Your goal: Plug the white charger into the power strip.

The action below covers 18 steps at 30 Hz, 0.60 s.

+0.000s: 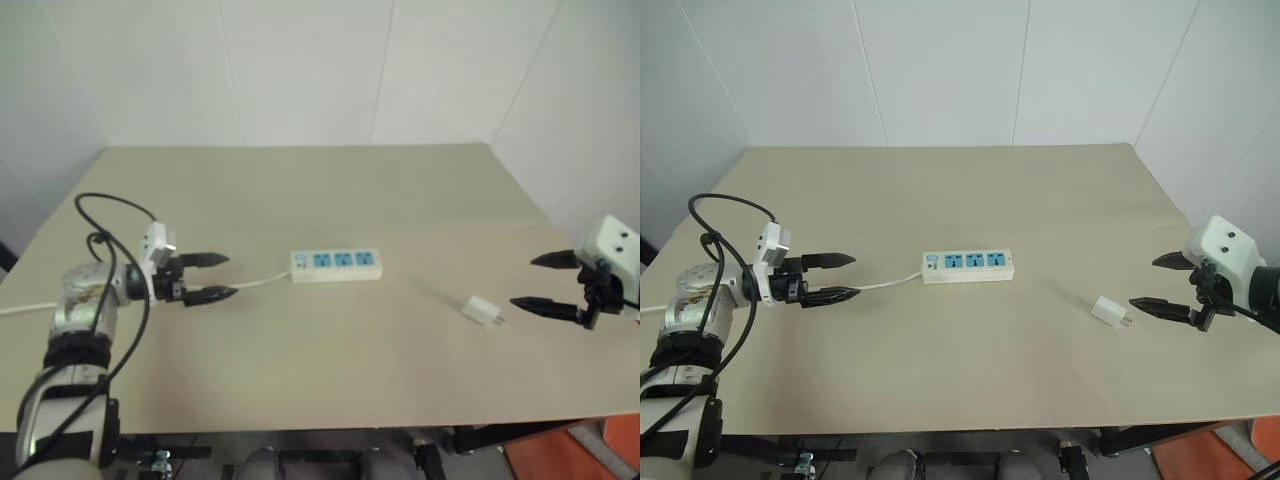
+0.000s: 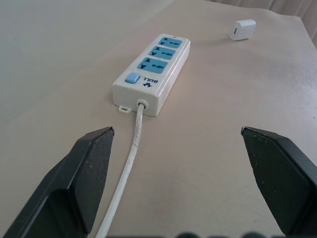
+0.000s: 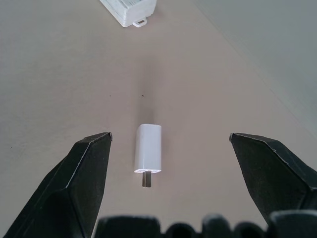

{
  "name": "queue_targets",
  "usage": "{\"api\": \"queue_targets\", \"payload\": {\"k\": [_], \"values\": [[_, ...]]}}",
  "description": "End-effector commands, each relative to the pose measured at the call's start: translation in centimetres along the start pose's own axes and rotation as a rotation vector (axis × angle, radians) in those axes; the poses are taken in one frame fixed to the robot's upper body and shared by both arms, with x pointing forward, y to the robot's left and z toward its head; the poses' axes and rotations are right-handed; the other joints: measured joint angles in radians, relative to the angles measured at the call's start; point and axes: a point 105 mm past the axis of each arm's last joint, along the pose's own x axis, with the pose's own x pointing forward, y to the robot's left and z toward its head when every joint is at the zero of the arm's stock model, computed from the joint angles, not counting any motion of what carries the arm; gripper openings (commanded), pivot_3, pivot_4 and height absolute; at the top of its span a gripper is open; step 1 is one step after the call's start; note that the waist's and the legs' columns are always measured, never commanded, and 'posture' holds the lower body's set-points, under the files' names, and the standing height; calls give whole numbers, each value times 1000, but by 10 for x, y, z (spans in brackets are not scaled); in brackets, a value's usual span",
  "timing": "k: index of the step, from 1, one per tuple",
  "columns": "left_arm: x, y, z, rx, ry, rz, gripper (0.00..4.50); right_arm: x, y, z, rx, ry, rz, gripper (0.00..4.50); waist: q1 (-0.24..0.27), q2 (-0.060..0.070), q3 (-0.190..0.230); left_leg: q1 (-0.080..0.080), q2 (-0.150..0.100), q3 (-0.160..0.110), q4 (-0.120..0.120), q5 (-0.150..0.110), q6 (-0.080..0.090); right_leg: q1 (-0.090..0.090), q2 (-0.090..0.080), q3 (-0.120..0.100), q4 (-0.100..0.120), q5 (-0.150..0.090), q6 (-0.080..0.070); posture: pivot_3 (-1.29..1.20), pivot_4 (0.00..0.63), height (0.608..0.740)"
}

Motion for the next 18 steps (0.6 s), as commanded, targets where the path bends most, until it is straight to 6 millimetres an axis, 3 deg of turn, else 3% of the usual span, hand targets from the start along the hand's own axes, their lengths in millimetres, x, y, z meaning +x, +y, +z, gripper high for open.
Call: {"api": "queue_targets", "payload": {"k": [1, 18], "values": [[-3, 3, 13, 49, -26, 6, 4470, -7, -4, 10, -38, -17, -23, 4500, 0, 0, 0, 0, 0, 0, 0, 0, 0, 0, 0, 0, 0, 0, 0, 0, 150, 740], [3, 9, 12, 92, -32, 53, 4470, -5, -3, 13, -46, -28, -20, 4500, 0, 0, 0, 0, 0, 0, 0, 0, 0, 0, 0, 0, 0, 0, 0, 0, 150, 740]]}}
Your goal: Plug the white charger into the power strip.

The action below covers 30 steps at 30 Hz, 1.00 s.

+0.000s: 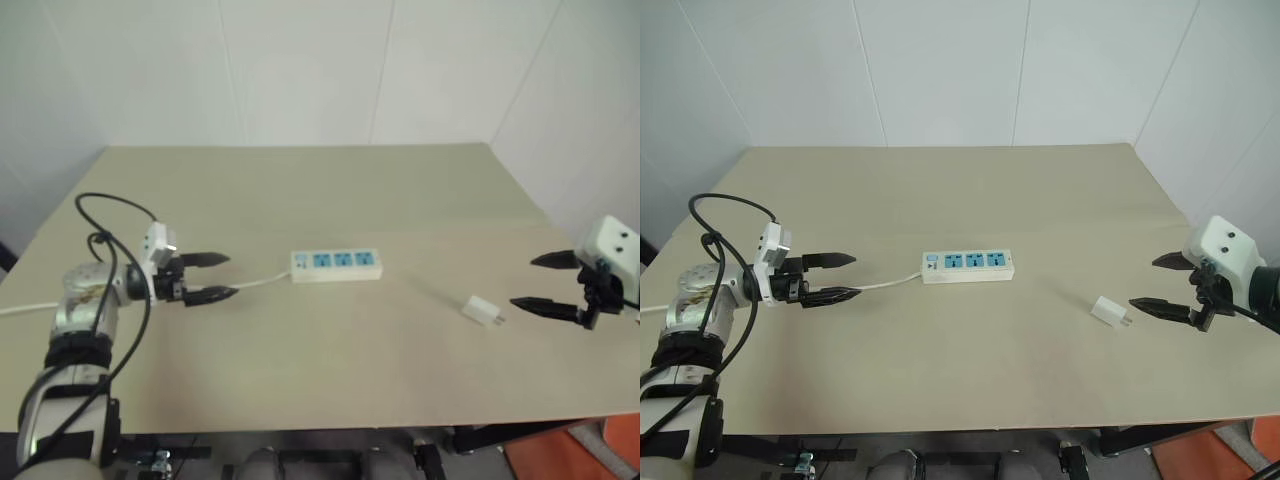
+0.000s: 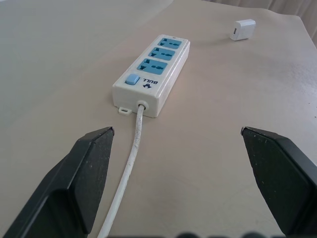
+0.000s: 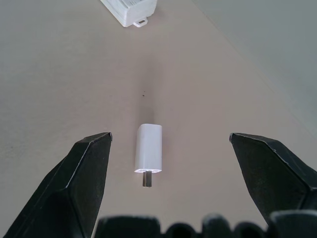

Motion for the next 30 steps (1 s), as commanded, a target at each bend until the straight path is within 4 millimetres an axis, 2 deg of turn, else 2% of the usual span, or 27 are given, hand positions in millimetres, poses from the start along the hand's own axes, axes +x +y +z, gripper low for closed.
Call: {"api": "queue_targets", "payload": {"k": [1, 4, 8, 15, 19, 28, 30], "values": [[5, 11, 8, 86, -14, 61, 4470, -2, -2, 15, -50, -33, -16, 4500, 2, 0, 0, 0, 0, 0, 0, 0, 0, 0, 0, 0, 0, 0, 0, 0, 150, 740], [15, 14, -5, 94, 25, 56, 4470, 9, 1, 24, -69, -65, -9, 4500, 2, 0, 0, 0, 0, 0, 0, 0, 0, 0, 0, 0, 0, 0, 0, 0, 150, 740], [37, 20, -17, 90, 80, 44, 4470, 31, 12, 50, -94, -151, 22, 4500, 0, 0, 0, 1, 0, 0, 1, 0, 0, 0, 0, 0, 0, 0, 1, 0, 150, 740], [71, 32, -12, 74, 95, 103, 4470, 71, 41, 89, -102, -268, 62, 4500, 1, 0, 0, -4, -1, -1, 1, 0, 0, -2, 0, 0, 0, 0, 0, 0, 150, 740], [81, 35, -13, 58, 129, 120, 4470, 80, 50, 105, -91, -310, 51, 4500, 4, 0, 0, -5, -2, -1, 0, 0, 0, -3, 0, -1, -1, 0, 1, 0, 150, 740], [97, 30, -41, 12, 269, 147, 4470, 92, 67, 121, -49, -346, 29, 4500, 3, 0, 0, -4, -2, -2, 1, 0, 0, -2, 0, -1, 1, 0, 1, 0, 150, 740], [100, 31, -43, -5, 267, 168, 4068, 94, 67, 121, -38, -343, 23, 4500, 4, 0, 0, -3, -2, -2, 1, 0, 0, -2, -1, -1, 2, 0, 1, 0, 150, 740]]}}
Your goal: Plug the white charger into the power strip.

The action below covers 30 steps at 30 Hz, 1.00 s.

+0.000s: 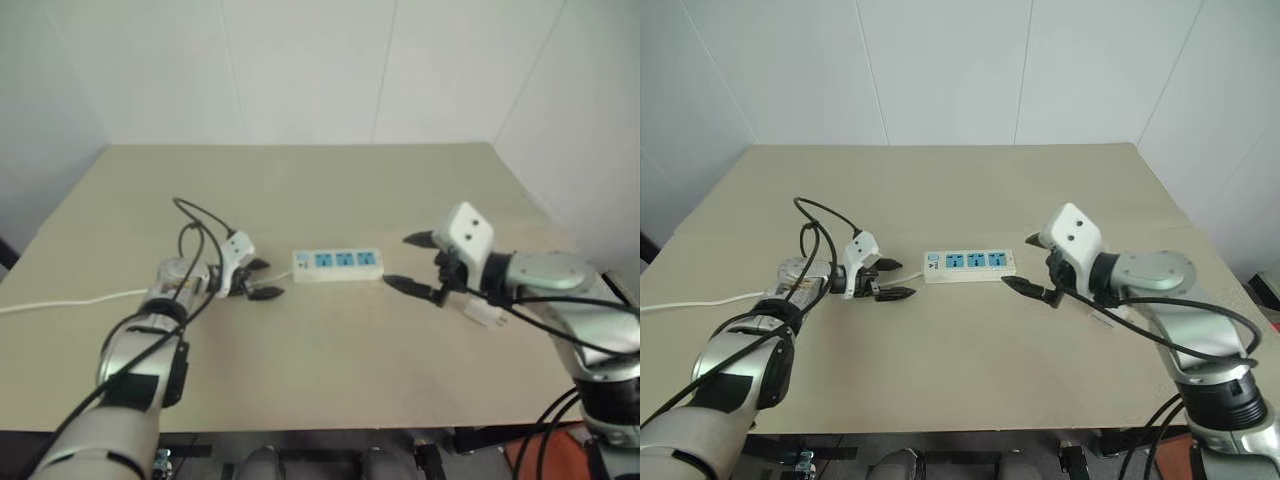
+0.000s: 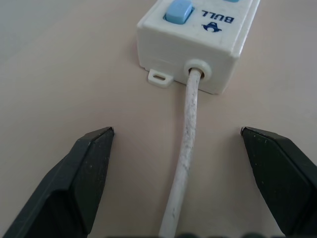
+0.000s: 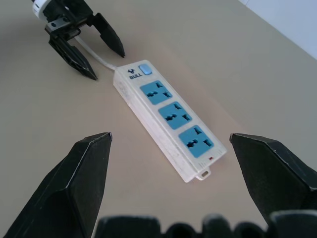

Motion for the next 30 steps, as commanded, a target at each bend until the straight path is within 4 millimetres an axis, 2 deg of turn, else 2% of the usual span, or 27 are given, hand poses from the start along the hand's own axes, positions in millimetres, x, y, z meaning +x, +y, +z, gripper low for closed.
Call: {"api": "queue_targets", "payload": {"k": [1, 8, 13, 18, 25, 28, 30], "values": [[6, 3, 2, -28, 1, 37, 3834, -1, -2, 13, -30, -27, -33, 4500, 1, 0, 0, 0, 0, 0, 0, 0, 0, 1, 0, 0, 0, 0, 0, 0, 150, 740], [8, 0, -2, -93, -9, 39, 1592, 3, 1, 8, -22, -4, -37, 4500, 0, 0, 0, 1, 0, 0, 1, 0, 0, 1, 0, 0, 0, 0, 0, 0, 150, 740], [7, -1, -2, -72, -1, 19, 12, 6, 0, 7, -19, -5, -40, 4500, 0, 0, 0, 1, 0, 0, 1, 0, 0, 1, 0, 0, -1, 0, 0, 0, 150, 740], [-1, 0, 6, -10, -31, -15, 12, 11, 3, 8, -19, -13, -32, 4500, -2, 0, 0, 1, 0, 0, 1, 0, 0, 1, 0, 0, 0, 0, 0, 0, 150, 740], [-28, -14, 30, 102, -170, -193, 12, 16, 9, 1, -1, -12, -26, 4500, -3, 0, 0, -2, 0, 0, -1, 0, 0, -1, 0, 0, -2, 0, 0, 0, 150, 740], [-36, -27, 33, 99, -182, -198, 12, 17, 12, -2, 7, -11, -22, 4500, -5, 0, 0, -2, 1, 0, -2, 0, 0, -1, 0, 0, -1, 0, 0, 0, 150, 740], [-42, -48, 29, 60, -167, -177, 12, 19, 13, -4, 17, -15, -15, 4500, -9, 0, 0, -2, 1, 0, -2, 0, 0, -1, 0, 0, -1, 0, 0, 0, 150, 740]]}}
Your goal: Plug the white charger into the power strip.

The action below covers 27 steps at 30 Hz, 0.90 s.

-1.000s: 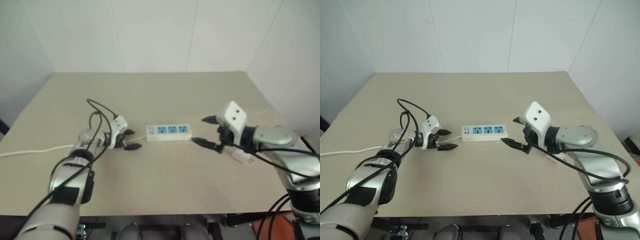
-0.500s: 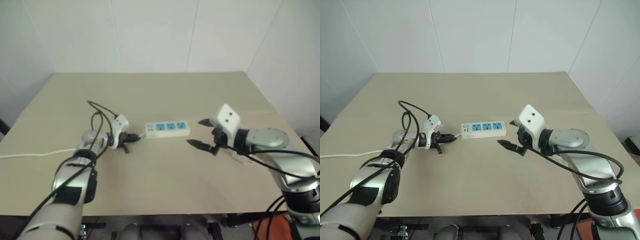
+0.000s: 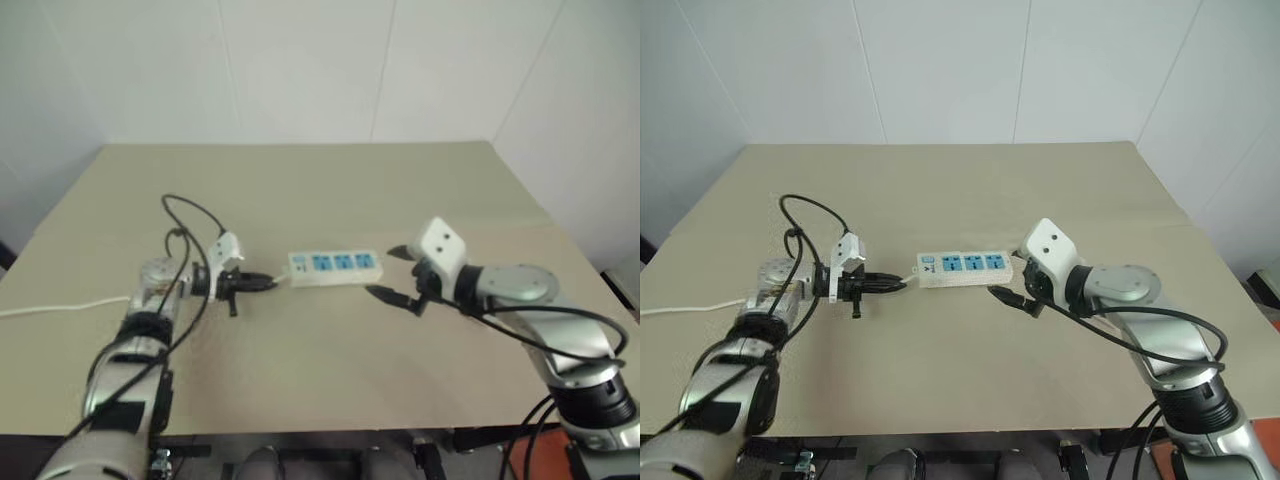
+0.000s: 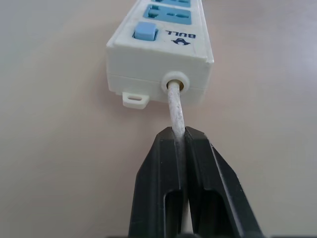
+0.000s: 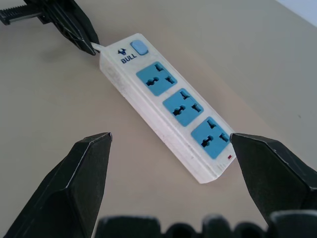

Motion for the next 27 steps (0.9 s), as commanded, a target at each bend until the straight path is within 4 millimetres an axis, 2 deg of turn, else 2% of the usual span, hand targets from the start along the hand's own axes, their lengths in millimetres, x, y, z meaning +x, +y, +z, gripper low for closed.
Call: {"api": "queue_targets", "payload": {"k": [1, 3, 7, 9, 11, 16, 21, 27], "values": [[-6, -29, 18, -16, -25, 34, 12, 0, 0, 7, -23, -45, -6, 4500, -8, 0, 0, 0, 1, 0, 0, 0, 0, 0, 0, 0, 1, 0, 0, 0, 150, 740], [-8, -45, 13, -60, -7, 52, 12, 1, 1, 6, -20, -49, 3, 4500, -7, 0, 0, 0, 1, 0, 0, 0, 0, 1, 0, 0, 0, 0, 0, 0, 150, 740], [-9, -57, -8, -85, 70, 123, 12, 6, 2, 6, -20, -60, 25, 4500, 4, 0, 0, 3, 1, 0, 1, 0, 0, 2, 0, -1, 1, 0, -1, 0, 150, 740], [-10, -60, -14, -95, 89, 118, 625, 7, 2, 7, -25, -64, 31, 4500, 3, 0, 0, 6, 1, 0, 1, 0, 0, 4, 0, 0, 0, 0, 0, 0, 150, 740], [-12, -64, -11, -92, 64, 92, 1114, 8, 2, 7, -28, -66, 35, 4500, 2, 0, 0, 7, 1, 1, 1, 0, 0, 5, 1, 0, -1, -1, 1, 0, 150, 740], [-25, -66, 2, -46, -17, 31, 2793, 7, 2, 7, -29, -67, 33, 4500, 1, 0, 0, 6, 2, 1, 0, 0, 0, 3, 1, 0, -1, 1, -3, 0, 150, 740], [-43, -56, 11, -29, -72, 22, 4488, 3, 0, 4, -22, -60, 16, 4500, 2, 0, 0, 4, 2, 1, -1, 0, 0, 2, 1, 0, -1, 0, -3, 0, 150, 740], [-48, -42, 21, 1, -186, -25, 4488, -1, -3, 7, -31, -64, -5, 4500, 4, 0, 0, 4, 1, 1, 1, 0, 0, 2, 1, 0, -1, 0, -3, 0, 150, 740]]}}
